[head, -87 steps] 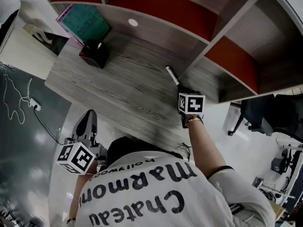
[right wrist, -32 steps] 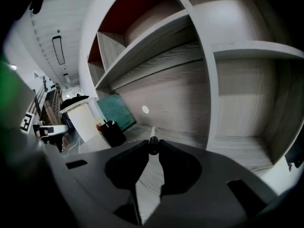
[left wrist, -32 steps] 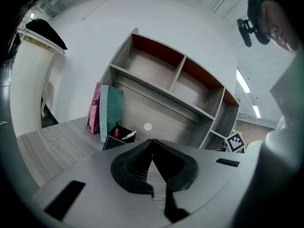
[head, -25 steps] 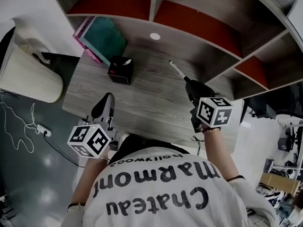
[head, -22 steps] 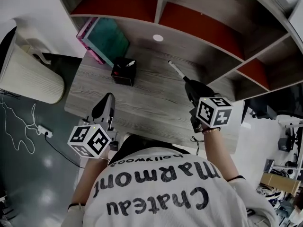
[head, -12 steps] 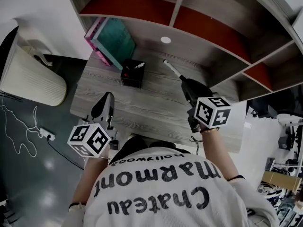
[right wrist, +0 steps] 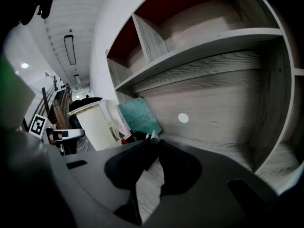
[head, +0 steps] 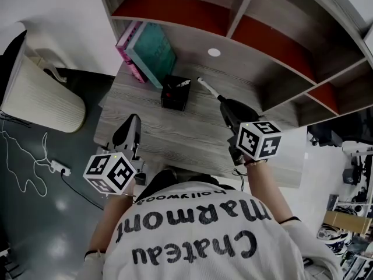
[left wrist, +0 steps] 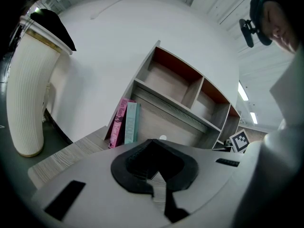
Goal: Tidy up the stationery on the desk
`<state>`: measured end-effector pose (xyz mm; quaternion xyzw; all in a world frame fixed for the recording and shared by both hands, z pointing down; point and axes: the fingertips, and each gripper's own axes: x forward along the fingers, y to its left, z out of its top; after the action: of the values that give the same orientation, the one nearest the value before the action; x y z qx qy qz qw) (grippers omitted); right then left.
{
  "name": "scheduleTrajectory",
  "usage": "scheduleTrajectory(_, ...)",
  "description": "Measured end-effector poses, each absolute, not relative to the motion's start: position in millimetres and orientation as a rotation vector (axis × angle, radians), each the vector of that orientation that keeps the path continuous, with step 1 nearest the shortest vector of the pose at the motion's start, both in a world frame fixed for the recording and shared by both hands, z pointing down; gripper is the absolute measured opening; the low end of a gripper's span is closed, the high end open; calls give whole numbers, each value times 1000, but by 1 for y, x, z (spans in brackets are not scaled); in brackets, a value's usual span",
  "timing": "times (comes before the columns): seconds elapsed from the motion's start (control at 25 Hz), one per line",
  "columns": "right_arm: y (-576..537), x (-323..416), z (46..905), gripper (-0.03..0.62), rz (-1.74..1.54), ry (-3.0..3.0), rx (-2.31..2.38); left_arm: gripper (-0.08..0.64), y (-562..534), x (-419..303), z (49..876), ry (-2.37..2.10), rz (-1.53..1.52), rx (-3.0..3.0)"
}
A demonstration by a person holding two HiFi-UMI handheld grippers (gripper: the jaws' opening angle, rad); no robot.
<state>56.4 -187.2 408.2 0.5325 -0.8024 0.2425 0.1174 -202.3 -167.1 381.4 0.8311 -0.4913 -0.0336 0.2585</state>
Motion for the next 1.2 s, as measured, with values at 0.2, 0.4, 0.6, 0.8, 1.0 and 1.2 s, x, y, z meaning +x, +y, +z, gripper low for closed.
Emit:
scheduleTrajectory(0.2,-192,35,407,77,698,-2364,1528,15,-169,-223,385,-1356,-106,2234)
scheduleTrajectory(0.4,-195,15,407,77,688,-2371,1491,15,-169,-241,386,-1377,-119,2218)
scheduleTrajectory(0.6,-195,1,412,77,686,-2361,1448,15,-171,-254,385,-1391,-134,2206)
scheduleTrajectory(0.8,-195,-6,417,78,682,-2337,1426,15,-173,-260,387,-1392,-140,2201)
scheduleTrajectory(1.0,-191,-9,420,78,674,-2320,1404,15,-176,-258,388,-1378,-148,2206)
scheduleTrajectory(1.2,-190,-11,421,78,669,-2307,1392,15,-177,-253,388,-1362,-154,2212)
